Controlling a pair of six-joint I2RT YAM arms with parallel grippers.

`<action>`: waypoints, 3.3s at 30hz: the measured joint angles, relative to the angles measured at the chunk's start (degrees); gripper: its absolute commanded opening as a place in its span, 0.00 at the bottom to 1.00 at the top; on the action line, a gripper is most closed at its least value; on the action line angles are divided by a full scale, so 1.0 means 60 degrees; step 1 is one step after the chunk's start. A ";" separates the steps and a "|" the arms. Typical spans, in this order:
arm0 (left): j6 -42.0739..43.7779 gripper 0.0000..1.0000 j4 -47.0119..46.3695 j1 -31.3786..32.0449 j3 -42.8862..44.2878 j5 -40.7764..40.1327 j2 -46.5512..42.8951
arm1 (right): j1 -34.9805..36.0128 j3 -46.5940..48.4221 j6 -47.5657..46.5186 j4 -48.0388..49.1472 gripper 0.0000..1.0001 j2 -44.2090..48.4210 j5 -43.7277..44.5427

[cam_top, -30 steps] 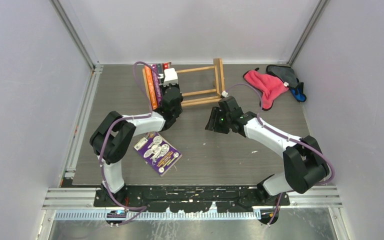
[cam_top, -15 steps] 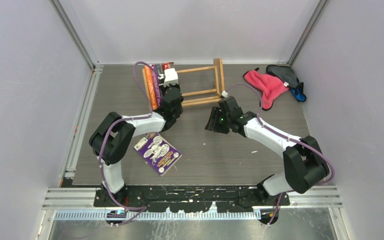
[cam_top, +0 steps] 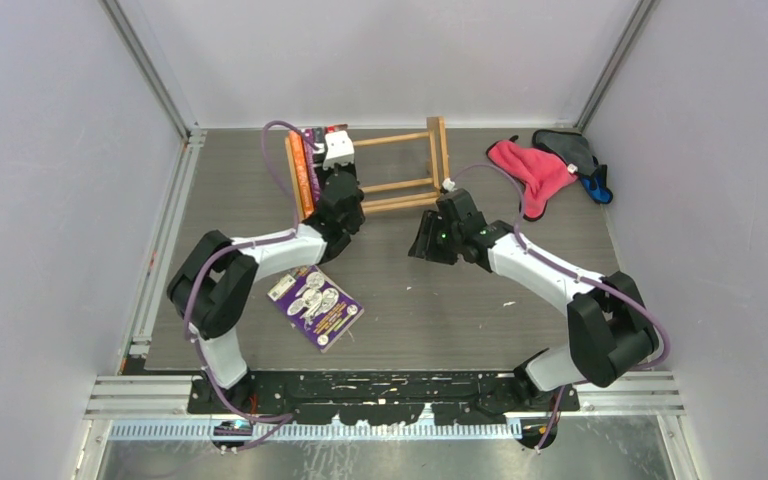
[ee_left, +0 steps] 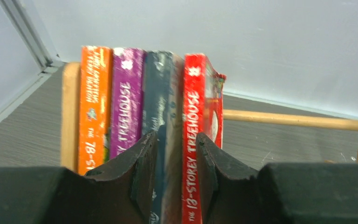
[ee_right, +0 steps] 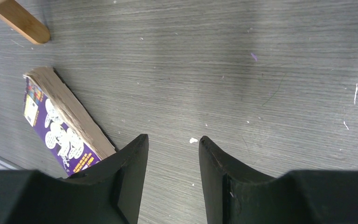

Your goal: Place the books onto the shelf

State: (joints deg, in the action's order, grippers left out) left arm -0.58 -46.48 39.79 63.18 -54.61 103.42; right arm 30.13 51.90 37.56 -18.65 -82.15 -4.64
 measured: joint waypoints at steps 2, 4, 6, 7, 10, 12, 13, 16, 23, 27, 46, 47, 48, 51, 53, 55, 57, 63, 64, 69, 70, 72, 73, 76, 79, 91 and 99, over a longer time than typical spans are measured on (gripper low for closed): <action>0.0168 0.37 0.0000 0.0000 0.0000 -0.0160 -0.0171 | 0.0000 0.0109 0.0004 -0.0007 0.50 0.0000 -0.0004; 0.0284 0.37 -0.0004 0.0004 0.0000 -0.0302 -0.0397 | 0.0000 0.0248 0.0007 -0.0007 0.50 0.0000 -0.0007; 0.0423 0.37 -0.0011 0.0022 0.0000 -0.0419 -0.0623 | 0.0000 0.0415 0.0026 0.0000 0.50 0.0000 -0.0025; 0.0481 0.37 -0.0011 0.0040 -0.0004 -0.0481 -0.0739 | 0.0000 0.0528 0.0044 -0.0007 0.50 -0.0004 -0.0033; 0.0645 0.37 0.0007 0.0080 -0.0066 -0.0586 -0.1115 | 0.0018 0.0987 0.0084 -0.0004 0.50 -0.0182 -0.0040; 0.0692 0.37 0.0029 0.0102 -0.0102 -0.0652 -0.1348 | 0.0033 0.1399 0.0106 0.0058 0.49 -0.0481 -0.0040; 0.0699 0.37 0.0069 0.0106 -0.0124 -0.0659 -0.1472 | 0.0040 0.1617 0.0120 0.0102 0.48 -0.0670 -0.0040; 0.0714 0.37 0.0182 0.0127 -0.0248 -0.0703 -0.1807 | 0.0044 0.2237 0.0146 0.0168 0.44 -0.1260 -0.0029; 0.0532 0.37 0.0925 0.0219 -0.0900 -0.0903 -0.3045 | 0.0036 0.4692 0.0259 0.0146 0.23 -0.3217 0.0047; -0.0200 0.37 0.2076 0.0273 -0.1242 -0.1020 -0.4156 | 0.0018 0.6426 0.0350 0.0146 0.15 -0.4466 0.0044; -0.4765 0.36 0.9249 0.0433 -0.2062 -0.0969 -0.7253 | 0.0324 1.1537 0.0878 -0.0707 0.06 -0.8841 -0.0317; -0.4925 0.36 0.9504 0.0452 -0.2106 -0.0973 -0.7326 | 0.0379 1.1686 0.0882 -0.0769 0.06 -0.8918 -0.0302; -0.5049 0.36 0.9661 0.0470 -0.2146 -0.0969 -0.7384 | 0.0437 1.1803 0.0882 -0.0831 0.06 -0.8972 -0.0288; -0.5337 0.36 1.0149 0.0484 -0.2328 -0.0969 -0.7588 | 0.0616 1.2032 0.0878 -0.1005 0.06 -0.9034 -0.0066; -0.5435 0.36 1.0397 0.0484 -0.2401 -0.0969 -0.7672 | 0.0674 1.2069 0.0882 -0.1082 0.06 -0.9034 0.0095; -0.5563 0.36 1.0597 0.0484 -0.2437 -0.0965 -0.7734 | 0.0699 1.2069 0.0885 -0.1086 0.06 -0.9034 0.0186; -0.5639 0.36 1.0786 0.0484 -0.2448 -0.0965 -0.7799 | 0.0721 1.2065 0.0903 -0.1082 0.06 -0.9034 0.0240; -0.5916 0.37 1.1143 0.0492 -0.2448 -0.0958 -0.8058 | 0.0805 1.1617 0.0882 -0.0980 0.16 -0.8856 0.0525; -0.6007 0.37 1.1234 0.0492 -0.2448 -0.0954 -0.8098 | 0.0823 1.1457 0.0860 -0.0976 0.18 -0.8765 0.0565; -0.6564 0.38 1.1901 0.0492 -0.2448 -0.0929 -0.8167 | 0.0856 1.0677 0.0725 -0.0969 0.27 -0.8182 0.0619; -0.6674 0.38 1.2065 0.0492 -0.2444 -0.0918 -0.8167 | 0.0852 1.0524 0.0710 -0.0980 0.29 -0.8021 0.0641; -0.6936 0.38 1.2422 0.0492 -0.2426 -0.0885 -0.8167 | 0.0841 1.0287 0.0641 -0.0958 0.32 -0.7697 0.0729; -0.7078 0.39 1.2568 0.0492 -0.2415 -0.0871 -0.8167 | 0.0834 1.0185 0.0594 -0.0958 0.35 -0.7548 0.0765; -0.7497 0.39 1.3121 0.0492 -0.2262 -0.0780 -0.8131 | 0.0801 0.9825 0.0474 -0.0922 0.41 -0.6976 0.0845; -0.7974 0.39 1.3682 0.0492 -0.2014 -0.0659 -0.8003 | 0.0772 0.9453 0.0353 -0.0874 0.44 -0.6444 0.0907; -1.0437 0.49 1.6025 0.0492 -0.1617 0.0805 -0.7781 | 0.0871 0.6451 -0.0106 -0.0871 0.52 -0.3231 0.0940; -1.1897 0.61 1.6943 0.0495 -0.2014 0.2011 -0.8535 | 0.1829 0.4386 -0.0229 -0.0907 0.58 -0.1198 0.0517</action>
State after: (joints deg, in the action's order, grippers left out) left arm -71.96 55.18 42.76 51.09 -42.54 52.21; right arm 41.10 78.22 36.18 -24.10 -89.34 -1.54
